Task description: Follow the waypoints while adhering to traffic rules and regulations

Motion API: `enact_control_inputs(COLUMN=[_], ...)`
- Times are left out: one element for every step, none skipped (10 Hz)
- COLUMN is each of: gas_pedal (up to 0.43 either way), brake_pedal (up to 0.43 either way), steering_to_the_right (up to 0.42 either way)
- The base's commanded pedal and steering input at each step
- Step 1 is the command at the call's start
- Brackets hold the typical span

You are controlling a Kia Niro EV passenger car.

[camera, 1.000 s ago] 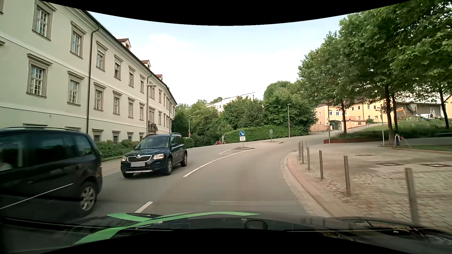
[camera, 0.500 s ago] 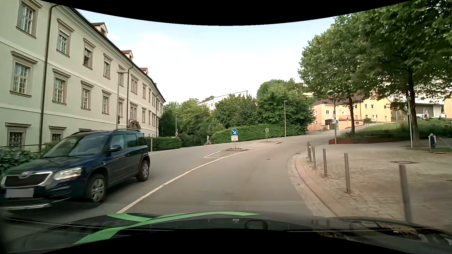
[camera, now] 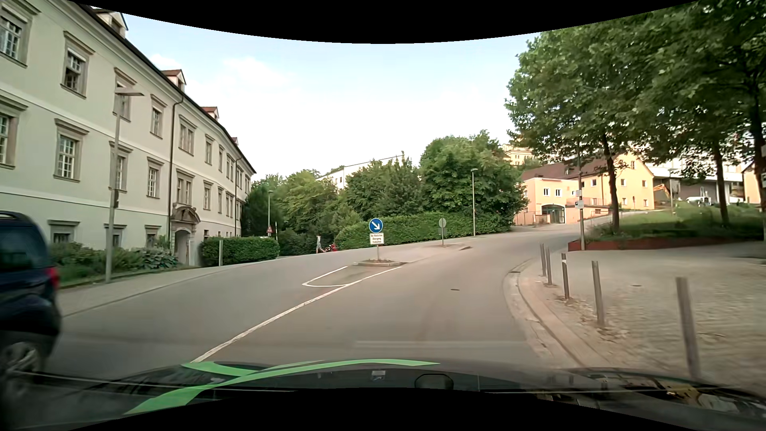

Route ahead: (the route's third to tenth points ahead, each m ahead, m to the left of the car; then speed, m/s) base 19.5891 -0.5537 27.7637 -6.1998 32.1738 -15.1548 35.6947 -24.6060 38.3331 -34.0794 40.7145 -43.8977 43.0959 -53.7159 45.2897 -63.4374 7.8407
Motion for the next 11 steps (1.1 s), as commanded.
enact_control_inputs(gas_pedal=[0.000,0.008,0.047,0.059,0.059,0.059,0.059,0.067,0.098,0.118,0.118], brake_pedal=[0.000,0.000,0.000,0.000,0.000,0.000,0.000,0.000,0.000,0.000,0.000], steering_to_the_right=[0.059,0.064,0.068,0.071,0.072,0.075,0.079,0.082,0.088,0.096,0.104])
